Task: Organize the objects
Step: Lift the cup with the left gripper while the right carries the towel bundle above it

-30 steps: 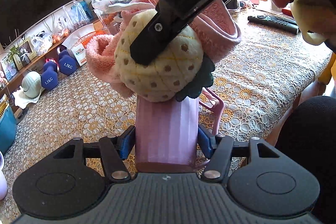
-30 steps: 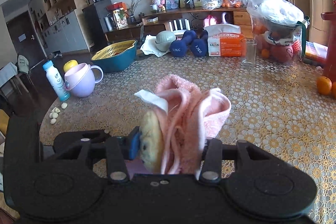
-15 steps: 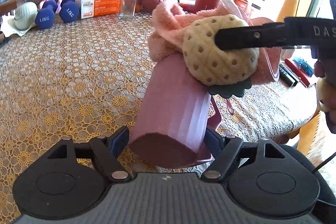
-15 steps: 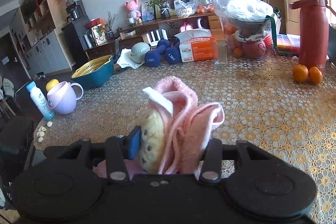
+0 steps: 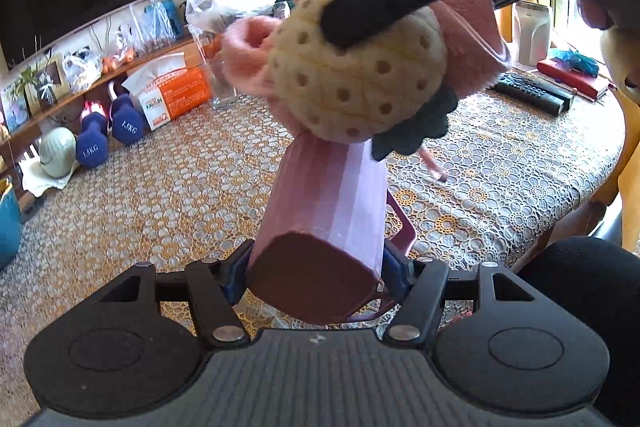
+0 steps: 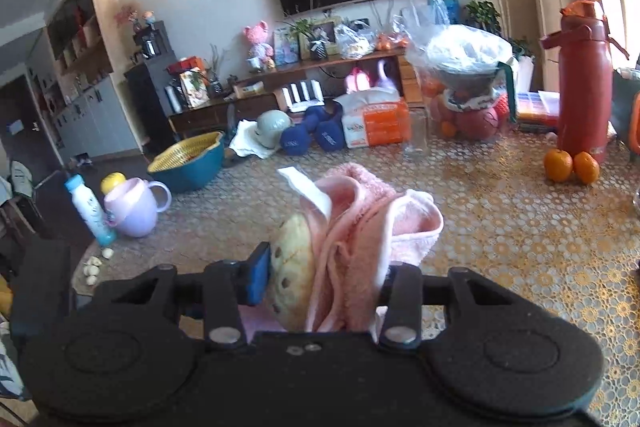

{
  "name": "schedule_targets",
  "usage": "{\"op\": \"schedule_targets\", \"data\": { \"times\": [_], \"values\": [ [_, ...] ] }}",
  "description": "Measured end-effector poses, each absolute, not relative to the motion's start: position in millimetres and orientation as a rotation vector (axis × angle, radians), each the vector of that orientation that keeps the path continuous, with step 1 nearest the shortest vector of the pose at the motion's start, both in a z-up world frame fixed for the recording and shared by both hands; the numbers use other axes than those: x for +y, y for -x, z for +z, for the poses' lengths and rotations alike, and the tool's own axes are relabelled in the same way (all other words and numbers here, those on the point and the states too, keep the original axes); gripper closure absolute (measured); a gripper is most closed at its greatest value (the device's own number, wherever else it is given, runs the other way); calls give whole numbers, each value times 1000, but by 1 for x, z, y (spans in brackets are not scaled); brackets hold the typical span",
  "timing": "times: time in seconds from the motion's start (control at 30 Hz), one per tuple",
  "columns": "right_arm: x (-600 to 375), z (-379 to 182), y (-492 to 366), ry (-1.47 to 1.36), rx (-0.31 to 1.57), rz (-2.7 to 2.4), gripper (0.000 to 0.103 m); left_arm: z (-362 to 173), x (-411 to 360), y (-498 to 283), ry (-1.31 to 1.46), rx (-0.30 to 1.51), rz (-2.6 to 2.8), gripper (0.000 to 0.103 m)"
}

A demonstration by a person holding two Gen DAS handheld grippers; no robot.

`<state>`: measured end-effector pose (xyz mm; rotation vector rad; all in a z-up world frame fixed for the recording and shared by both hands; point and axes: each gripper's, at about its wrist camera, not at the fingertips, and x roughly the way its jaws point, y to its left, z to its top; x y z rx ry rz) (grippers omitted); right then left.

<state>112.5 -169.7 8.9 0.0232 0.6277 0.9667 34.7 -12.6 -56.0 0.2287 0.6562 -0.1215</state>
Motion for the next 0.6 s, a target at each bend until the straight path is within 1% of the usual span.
{"op": "schedule_targets", "data": {
  "times": [0.13,0.27,0.6],
  "values": [
    [-156,8,-107,-39,672,1057,60,-54,-23,-30,-314,628,-122,39],
    [-152,1,-107,-12,685,1036,60,-58,-29,-29,-358,645,-137,39],
    [-191,-14,-133,-33,672,815,61,-61,-41,-27,-449,629,-134,39]
  ]
}}
